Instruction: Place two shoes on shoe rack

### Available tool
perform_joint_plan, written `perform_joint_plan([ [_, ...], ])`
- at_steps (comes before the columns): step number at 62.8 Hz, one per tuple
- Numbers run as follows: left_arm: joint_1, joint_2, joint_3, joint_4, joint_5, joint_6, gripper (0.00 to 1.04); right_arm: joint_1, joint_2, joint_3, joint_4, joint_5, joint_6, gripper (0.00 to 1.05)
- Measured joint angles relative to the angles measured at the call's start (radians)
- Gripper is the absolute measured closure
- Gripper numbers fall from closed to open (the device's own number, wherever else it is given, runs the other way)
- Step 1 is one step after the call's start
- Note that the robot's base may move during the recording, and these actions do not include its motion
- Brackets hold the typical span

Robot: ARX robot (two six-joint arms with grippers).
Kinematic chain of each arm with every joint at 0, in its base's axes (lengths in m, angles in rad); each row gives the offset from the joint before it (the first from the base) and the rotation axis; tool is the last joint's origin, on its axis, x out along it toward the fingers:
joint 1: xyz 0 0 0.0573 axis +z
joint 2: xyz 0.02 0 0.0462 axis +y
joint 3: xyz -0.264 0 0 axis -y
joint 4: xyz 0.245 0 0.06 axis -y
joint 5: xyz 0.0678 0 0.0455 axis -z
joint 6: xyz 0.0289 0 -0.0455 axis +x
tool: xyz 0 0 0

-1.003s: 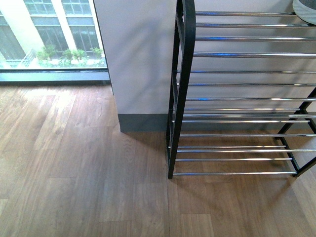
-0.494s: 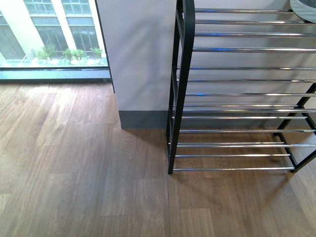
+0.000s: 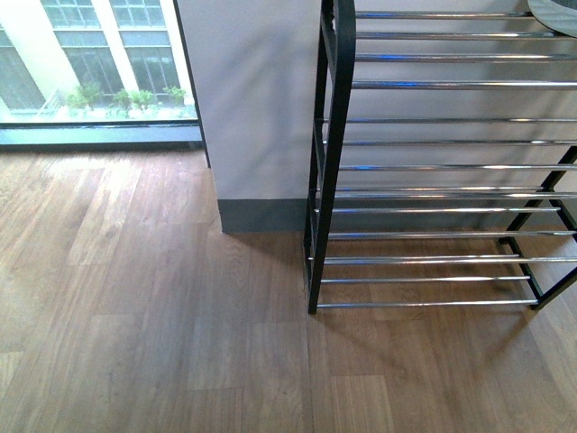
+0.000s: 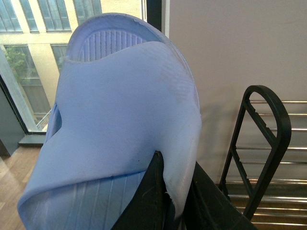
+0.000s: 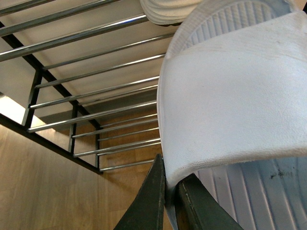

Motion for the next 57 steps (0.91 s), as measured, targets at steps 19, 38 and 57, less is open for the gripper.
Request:
perform_joint_plan([
  [19, 0.001, -0.002, 0.000, 0.000, -0.006, 0.000, 1.00, 0.000, -0.002, -0.001, 0.000, -0.003, 0.000, 1.03],
  [38, 0.001, 0.000, -0.001, 0.000, -0.001, 0.000, 1.00, -0.001, -0.001, -0.002, 0.000, 0.000, 0.000, 1.03],
  [57, 0.001, 0.000, -0.001, 0.000, -0.001, 0.000, 1.00, -0.001, -0.001, -0.002, 0.000, -0.001, 0.000, 1.03],
])
